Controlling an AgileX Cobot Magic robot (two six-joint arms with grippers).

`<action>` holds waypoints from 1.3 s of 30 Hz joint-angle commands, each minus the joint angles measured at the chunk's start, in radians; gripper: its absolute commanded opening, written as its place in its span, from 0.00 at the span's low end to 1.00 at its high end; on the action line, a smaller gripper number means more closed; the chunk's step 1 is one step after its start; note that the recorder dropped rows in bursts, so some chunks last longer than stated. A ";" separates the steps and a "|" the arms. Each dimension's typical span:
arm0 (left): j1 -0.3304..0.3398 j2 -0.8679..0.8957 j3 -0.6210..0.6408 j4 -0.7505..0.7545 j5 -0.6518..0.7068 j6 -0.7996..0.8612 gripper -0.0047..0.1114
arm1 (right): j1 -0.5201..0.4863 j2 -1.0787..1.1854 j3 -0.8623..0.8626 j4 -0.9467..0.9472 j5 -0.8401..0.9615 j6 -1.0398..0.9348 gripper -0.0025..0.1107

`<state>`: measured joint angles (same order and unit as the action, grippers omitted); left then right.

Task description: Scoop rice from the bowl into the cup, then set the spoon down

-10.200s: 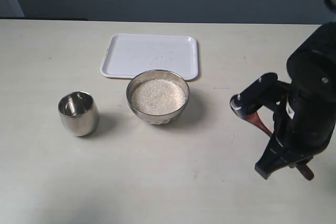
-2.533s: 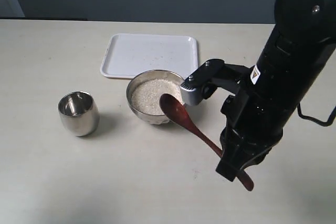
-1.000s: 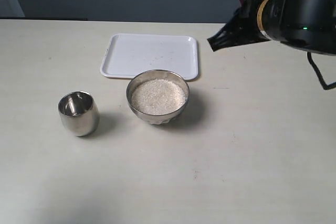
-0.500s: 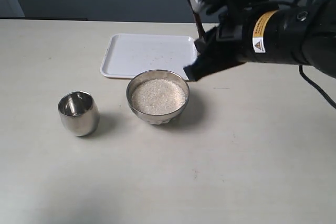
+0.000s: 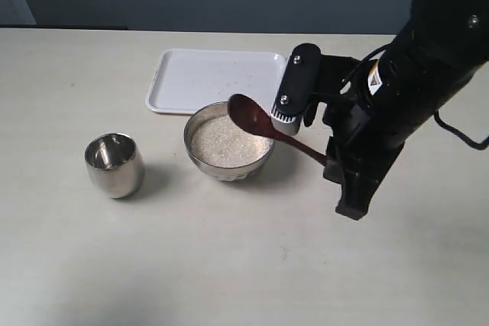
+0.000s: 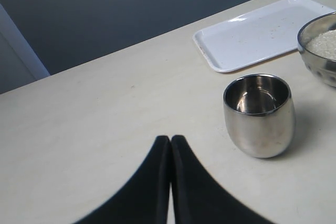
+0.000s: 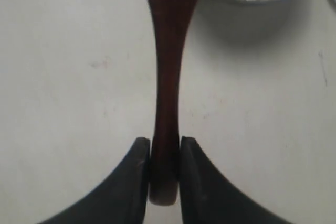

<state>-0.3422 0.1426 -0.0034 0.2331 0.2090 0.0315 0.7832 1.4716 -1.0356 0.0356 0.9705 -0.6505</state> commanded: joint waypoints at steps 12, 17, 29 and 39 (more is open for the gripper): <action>-0.010 -0.007 0.003 -0.004 -0.007 -0.003 0.04 | 0.084 0.219 -0.120 -0.845 0.251 0.517 0.01; -0.010 -0.007 0.003 -0.004 -0.007 -0.003 0.04 | 0.188 0.312 -0.120 -1.130 0.251 0.599 0.01; -0.010 -0.007 0.003 -0.004 -0.007 -0.003 0.04 | 0.284 0.489 -0.124 -1.413 0.129 0.707 0.01; -0.010 -0.007 0.003 -0.004 -0.007 -0.003 0.04 | 0.244 0.497 -0.125 -1.421 -0.026 0.502 0.01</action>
<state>-0.3422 0.1426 -0.0034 0.2331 0.2090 0.0315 1.0503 1.9640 -1.1534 -1.3710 0.9645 -0.0915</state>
